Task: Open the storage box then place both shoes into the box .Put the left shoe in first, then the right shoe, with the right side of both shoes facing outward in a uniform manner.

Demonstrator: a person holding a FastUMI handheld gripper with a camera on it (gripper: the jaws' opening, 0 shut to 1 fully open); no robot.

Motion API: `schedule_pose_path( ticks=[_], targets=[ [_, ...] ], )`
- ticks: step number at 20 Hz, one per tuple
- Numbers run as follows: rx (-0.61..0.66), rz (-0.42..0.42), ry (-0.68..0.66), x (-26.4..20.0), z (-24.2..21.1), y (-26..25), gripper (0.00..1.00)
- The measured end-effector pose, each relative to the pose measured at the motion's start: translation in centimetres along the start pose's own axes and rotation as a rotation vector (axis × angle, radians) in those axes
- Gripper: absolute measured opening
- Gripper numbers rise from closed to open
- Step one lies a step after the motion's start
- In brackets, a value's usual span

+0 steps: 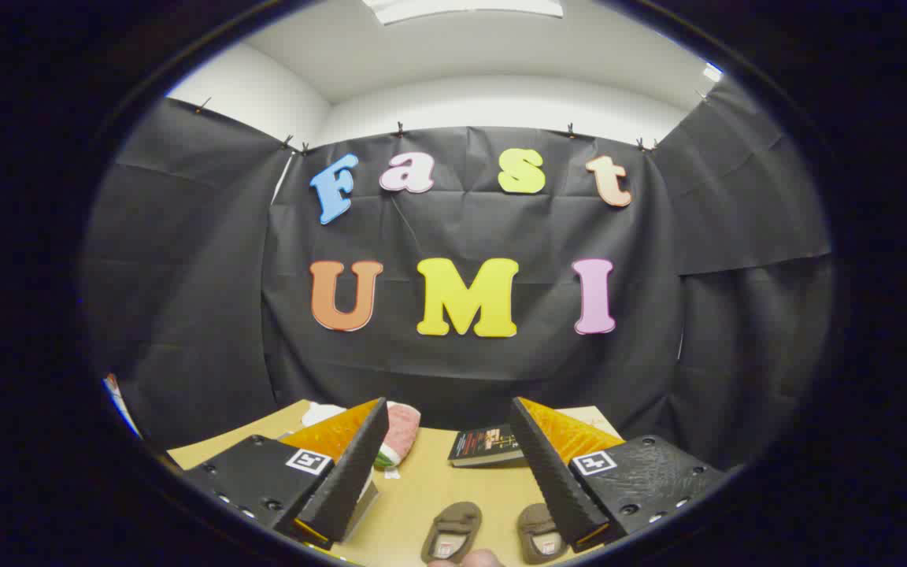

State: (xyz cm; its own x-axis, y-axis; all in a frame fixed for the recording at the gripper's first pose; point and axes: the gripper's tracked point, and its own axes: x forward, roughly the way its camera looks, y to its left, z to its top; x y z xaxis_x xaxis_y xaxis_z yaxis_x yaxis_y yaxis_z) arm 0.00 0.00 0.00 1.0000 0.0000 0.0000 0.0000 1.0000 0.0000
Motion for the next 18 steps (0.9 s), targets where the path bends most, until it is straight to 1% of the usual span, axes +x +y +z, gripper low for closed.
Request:
schedule_pose_path(
  ticks=[10,18],
  targets=[
    [-0.011,0.064,0.030,2.1,-0.4,1.2,0.95],
    [-0.018,0.082,0.038,2.2,-0.7,1.4,0.95]
  ],
)
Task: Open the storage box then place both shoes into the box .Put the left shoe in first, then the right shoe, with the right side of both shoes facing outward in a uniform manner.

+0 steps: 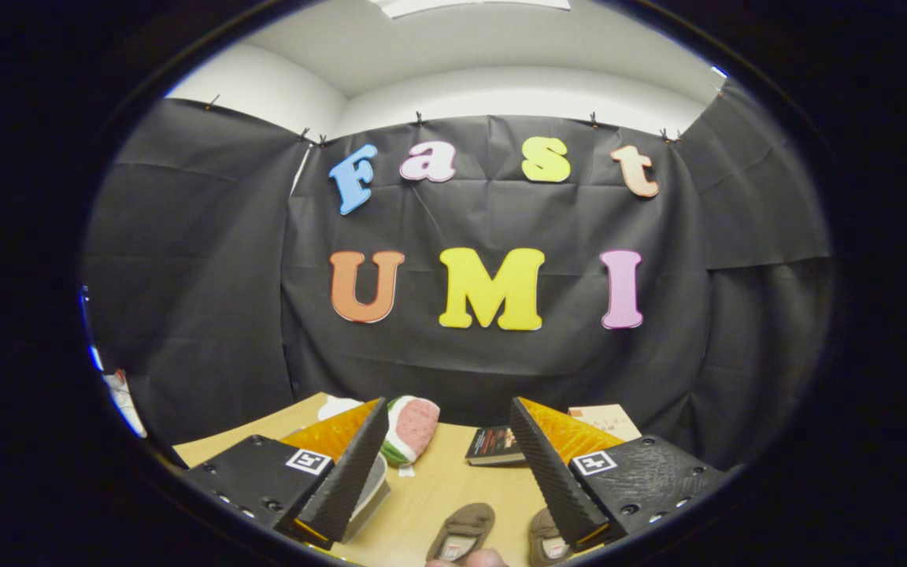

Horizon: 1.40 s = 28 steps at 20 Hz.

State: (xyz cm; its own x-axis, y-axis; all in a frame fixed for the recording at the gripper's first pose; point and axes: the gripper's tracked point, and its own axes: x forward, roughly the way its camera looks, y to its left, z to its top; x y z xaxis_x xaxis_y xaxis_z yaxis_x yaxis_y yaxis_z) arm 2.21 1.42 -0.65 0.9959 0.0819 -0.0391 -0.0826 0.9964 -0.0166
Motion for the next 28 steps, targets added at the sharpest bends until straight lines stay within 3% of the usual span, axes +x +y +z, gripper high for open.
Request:
schedule_pose_path(
  ticks=[7,13,17,24,28],
  targets=[
    [0.006,0.050,0.015,0.1,-0.9,1.2,0.95],
    [-0.013,0.149,0.110,0.8,-5.0,3.5,0.95],
    [0.056,0.229,0.231,1.3,-9.6,5.6,0.95],
    [0.185,0.262,0.429,3.2,-16.8,7.7,0.95],
    [0.303,0.329,0.558,3.9,-20.6,10.4,0.95]
  ],
)
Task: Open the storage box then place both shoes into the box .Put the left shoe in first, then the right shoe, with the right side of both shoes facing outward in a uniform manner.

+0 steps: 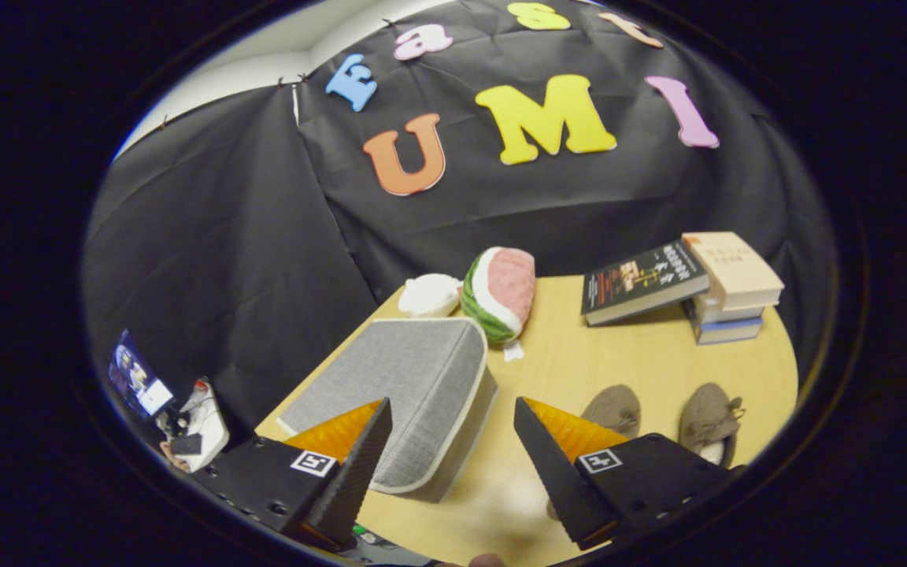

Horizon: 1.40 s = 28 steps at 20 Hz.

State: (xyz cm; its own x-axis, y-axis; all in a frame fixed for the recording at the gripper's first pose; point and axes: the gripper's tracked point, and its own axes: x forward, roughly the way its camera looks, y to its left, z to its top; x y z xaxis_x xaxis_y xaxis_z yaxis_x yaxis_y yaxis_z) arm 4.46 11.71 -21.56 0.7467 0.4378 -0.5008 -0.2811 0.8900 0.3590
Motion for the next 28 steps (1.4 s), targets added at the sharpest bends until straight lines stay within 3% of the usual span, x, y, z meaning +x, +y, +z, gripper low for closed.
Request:
schedule_pose_path(
  ticks=[4,7,14,17,20,21,22,26,28],
  targets=[
    [0.162,0.110,0.116,2.3,-3.2,1.1,0.95],
    [0.274,0.148,0.179,4.0,-4.0,0.8,0.95],
    [0.752,0.387,0.332,6.0,-6.2,1.2,0.95],
    [0.808,0.431,0.350,5.8,-5.9,1.4,0.95],
    [0.754,0.439,0.362,5.7,-5.7,2.1,0.64],
    [0.738,0.437,0.363,5.6,-5.4,2.1,0.64],
    [0.731,0.450,0.361,6.3,-5.3,2.5,0.59],
    [0.799,0.493,0.297,4.5,-2.5,1.3,0.00],
    [0.796,0.538,0.285,3.4,-1.7,2.1,0.00]
  ],
)
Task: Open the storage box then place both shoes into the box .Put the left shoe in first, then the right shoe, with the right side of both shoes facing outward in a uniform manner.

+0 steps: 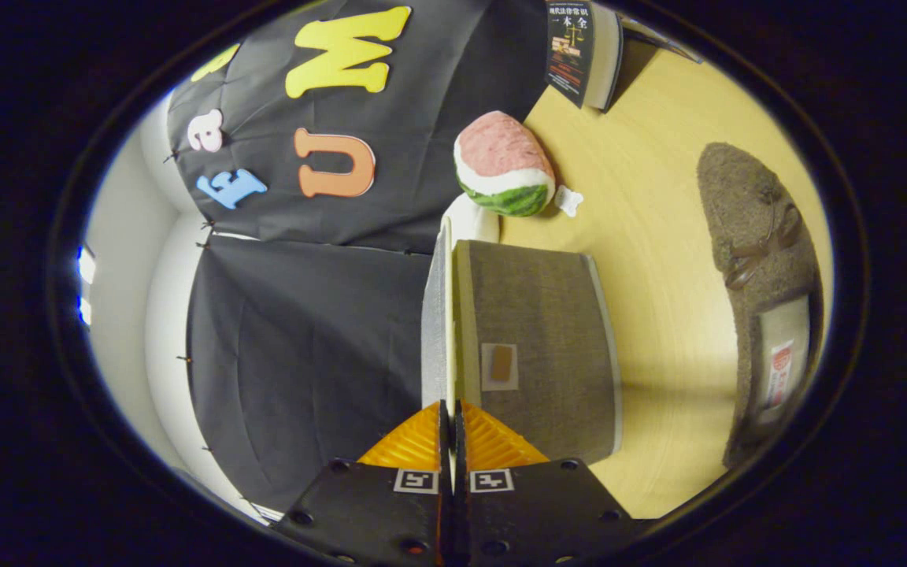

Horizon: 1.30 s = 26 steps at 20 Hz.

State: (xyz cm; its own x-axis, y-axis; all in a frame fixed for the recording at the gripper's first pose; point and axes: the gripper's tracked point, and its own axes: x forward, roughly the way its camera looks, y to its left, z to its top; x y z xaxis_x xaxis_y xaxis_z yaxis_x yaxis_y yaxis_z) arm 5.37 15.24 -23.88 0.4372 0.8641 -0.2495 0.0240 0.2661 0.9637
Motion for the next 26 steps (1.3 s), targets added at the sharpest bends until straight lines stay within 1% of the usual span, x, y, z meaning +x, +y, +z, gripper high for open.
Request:
schedule_pose_path(
  ticks=[2,4,5,7,9,12,14,17,23,25,26],
  targets=[
    [-0.041,0.043,0.004,-0.2,-0.3,2.3,0.00],
    [-0.094,0.063,0.005,-0.3,-0.7,4.9,0.00],
    [-0.124,0.072,0.003,-0.2,-0.7,6.6,0.00],
    [-0.212,0.062,0.007,0.4,-1.1,9.9,0.00],
    [-0.322,0.032,0.013,1.3,-1.5,12.9,0.00],
    [-0.534,-0.048,0.007,3.7,-2.2,16.8,0.00],
    [-0.638,-0.095,0.001,5.7,-3.1,19.1,0.00],
    [-0.726,-0.150,-0.007,8.2,-4.5,21.3,0.00],
    [-0.802,-0.221,0.013,13.0,-7.4,23.4,0.04],
    [-0.867,-0.244,-0.004,14.3,-7.7,23.7,0.06],
    [-0.907,-0.252,-0.013,15.1,-7.8,23.9,0.12]
  ],
)
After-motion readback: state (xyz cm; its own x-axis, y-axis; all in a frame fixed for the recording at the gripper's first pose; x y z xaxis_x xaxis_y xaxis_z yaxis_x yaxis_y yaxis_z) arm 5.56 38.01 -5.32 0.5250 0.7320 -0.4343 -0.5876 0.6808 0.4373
